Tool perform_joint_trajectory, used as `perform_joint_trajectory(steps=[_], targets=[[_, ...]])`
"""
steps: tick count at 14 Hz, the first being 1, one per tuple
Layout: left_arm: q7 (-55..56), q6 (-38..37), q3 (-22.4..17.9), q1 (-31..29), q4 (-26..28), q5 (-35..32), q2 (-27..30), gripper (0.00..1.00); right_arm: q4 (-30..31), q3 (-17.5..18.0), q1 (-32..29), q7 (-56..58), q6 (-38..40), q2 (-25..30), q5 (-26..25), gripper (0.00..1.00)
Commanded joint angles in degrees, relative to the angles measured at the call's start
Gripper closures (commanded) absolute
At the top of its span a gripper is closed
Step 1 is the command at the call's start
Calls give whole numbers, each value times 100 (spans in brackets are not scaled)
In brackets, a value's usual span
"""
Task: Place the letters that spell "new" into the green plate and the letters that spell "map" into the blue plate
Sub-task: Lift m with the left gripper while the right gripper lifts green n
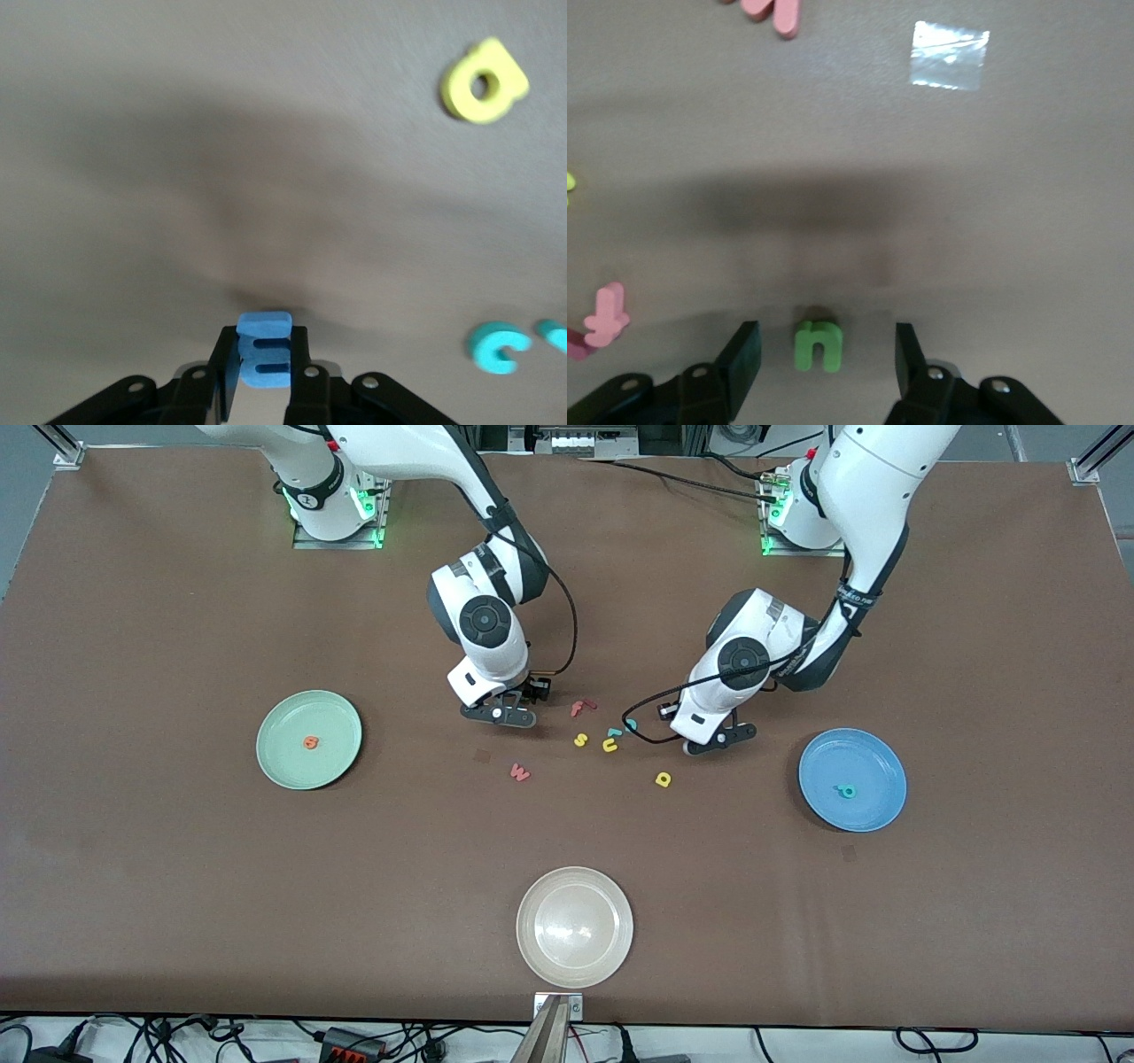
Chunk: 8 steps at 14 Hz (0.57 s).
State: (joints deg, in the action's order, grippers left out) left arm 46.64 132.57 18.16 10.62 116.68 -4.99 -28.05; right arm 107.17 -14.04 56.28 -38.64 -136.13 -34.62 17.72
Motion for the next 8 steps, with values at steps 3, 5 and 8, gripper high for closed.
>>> perform_joint_trajectory(steps=[3,5,8], targets=[[-1163,-1644,-75,-656,-883,-862,318,83,-162,-55,190,-74,16,-159,100,35],[-1856,-1769,-58,-1113,-1024,-1293,292,83,-153,-55,226,-21,25,-229,100,40],[-2588,-1534,-58,-1632,-1042,-1776,108,83,-162,-55,278,-21,25,-264,92,45]])
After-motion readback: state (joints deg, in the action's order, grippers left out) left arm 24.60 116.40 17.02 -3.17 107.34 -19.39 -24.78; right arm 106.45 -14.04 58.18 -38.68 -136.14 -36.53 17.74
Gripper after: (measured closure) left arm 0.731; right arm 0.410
